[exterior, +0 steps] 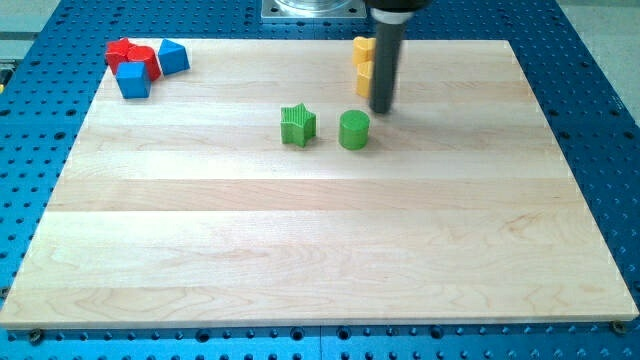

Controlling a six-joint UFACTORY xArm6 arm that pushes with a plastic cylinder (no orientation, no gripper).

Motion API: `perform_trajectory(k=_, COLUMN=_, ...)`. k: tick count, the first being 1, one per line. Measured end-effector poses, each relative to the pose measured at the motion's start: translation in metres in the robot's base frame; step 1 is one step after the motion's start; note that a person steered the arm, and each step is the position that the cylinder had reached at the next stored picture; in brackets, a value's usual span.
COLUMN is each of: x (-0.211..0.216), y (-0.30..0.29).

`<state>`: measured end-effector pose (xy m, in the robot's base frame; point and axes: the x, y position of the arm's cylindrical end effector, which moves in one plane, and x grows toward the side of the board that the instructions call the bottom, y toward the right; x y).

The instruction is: Place the green blocks to the center of the board

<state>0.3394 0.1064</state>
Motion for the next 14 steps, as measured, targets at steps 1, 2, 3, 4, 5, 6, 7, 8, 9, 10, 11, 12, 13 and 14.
perform_trajectory(k=1, x=0.019, y=-0.003)
perform_trajectory(k=2, x=0.019, y=-0.049)
perform_trajectory(k=3, x=0.021, y=-0.025)
perform_trajectory(k=4, x=0.032, y=0.018)
perform_trajectory(k=5, x=0.047, y=-0.035)
perform_trajectory(k=6, x=0.052, y=-0.098)
perform_trajectory(k=7, x=0.046, y=-0.079)
perform_trajectory(k=8, x=-0.006, y=-0.082)
perform_trajectory(k=9, x=-0.013, y=-0.128)
perform_trajectory(k=10, x=0.011, y=-0.123)
perform_trajectory(k=11, x=0.027, y=-0.119)
perform_trajectory(k=12, x=0.004, y=-0.120)
perform_trajectory(k=13, x=0.001, y=-0.153)
perform_trajectory(k=14, x=0.025, y=-0.152)
